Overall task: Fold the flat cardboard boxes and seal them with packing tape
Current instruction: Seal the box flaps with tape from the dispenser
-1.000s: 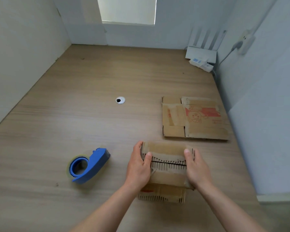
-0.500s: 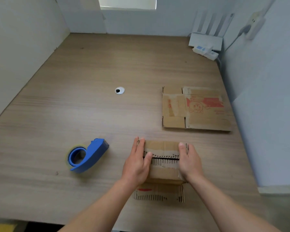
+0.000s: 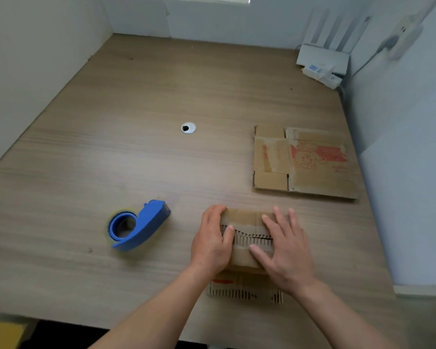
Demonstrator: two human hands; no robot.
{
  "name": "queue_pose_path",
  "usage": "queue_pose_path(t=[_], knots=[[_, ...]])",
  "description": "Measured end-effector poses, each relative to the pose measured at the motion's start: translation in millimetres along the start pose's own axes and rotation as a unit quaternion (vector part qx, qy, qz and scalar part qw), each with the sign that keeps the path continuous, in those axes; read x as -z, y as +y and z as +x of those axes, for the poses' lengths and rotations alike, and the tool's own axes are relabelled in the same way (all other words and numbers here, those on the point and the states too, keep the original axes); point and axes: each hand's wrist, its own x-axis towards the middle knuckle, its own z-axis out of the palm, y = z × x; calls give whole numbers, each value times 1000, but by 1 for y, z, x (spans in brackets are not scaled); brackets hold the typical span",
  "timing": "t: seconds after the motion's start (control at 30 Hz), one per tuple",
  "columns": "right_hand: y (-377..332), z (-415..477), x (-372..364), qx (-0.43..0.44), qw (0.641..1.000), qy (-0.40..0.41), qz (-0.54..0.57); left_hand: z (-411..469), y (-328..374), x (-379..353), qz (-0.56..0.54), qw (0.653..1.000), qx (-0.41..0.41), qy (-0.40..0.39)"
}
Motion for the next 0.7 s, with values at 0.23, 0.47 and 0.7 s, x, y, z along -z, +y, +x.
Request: queue_pose_path(t=[0.23,0.47,0.7], knots=[[3,4,2,11,1000,9,-20,-3,-25,58,83,987,-21,140],[1,4,1,1,1000,3,-19,5,-100,126,317,918,236,32],[-1,2,1,-12,998,19,-55,23,-109,127,281,919,277,-7]])
